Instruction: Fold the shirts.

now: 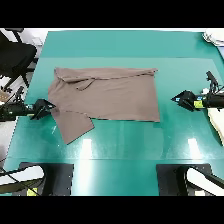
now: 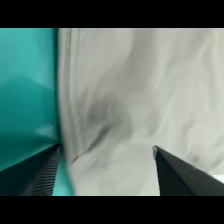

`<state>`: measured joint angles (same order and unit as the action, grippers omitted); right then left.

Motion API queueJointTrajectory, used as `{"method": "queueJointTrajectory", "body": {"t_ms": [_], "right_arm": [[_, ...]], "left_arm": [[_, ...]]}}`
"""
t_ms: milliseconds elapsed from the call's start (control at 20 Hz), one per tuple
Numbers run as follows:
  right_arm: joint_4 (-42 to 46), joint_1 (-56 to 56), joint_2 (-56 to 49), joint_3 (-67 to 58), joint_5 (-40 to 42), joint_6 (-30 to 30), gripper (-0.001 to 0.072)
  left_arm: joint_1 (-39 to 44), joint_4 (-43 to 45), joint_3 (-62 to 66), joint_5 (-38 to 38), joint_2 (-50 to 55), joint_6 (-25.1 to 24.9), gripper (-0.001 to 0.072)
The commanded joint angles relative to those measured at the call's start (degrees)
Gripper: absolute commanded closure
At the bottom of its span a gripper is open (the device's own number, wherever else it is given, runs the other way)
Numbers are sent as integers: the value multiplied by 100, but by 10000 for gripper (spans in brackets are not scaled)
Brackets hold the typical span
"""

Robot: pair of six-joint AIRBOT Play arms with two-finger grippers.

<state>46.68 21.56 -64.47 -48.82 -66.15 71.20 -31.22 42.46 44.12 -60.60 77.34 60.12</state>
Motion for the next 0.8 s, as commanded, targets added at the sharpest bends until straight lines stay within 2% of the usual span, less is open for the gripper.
{"method": "queueJointTrajectory", "body": {"t_ms": [0,100,150,200,300,400,500,550,750], "right_arm": [[-68,7,9,22,24,-35,147],[-68,4,9,22,24,-33,147],[-68,4,9,22,26,-33,148],[-68,4,9,22,31,-33,148],[-68,4,9,22,31,-33,148],[-68,-7,9,22,76,-33,148],[-68,-7,9,22,116,-33,148],[-66,-7,4,22,118,-33,148],[96,37,-20,24,-70,-4,148]], "left_arm": [[7,-275,-26,46,286,-214,33],[7,-254,-26,35,319,-216,34],[7,-264,-26,37,319,-214,80],[7,-271,-26,33,319,-214,209],[7,-417,-26,26,319,-293,404],[7,-734,-26,-42,319,-605,567],[7,-951,-26,-48,319,-682,597],[7,-953,-26,-50,319,-717,692],[7,-960,-20,-96,317,-907,686]]}}
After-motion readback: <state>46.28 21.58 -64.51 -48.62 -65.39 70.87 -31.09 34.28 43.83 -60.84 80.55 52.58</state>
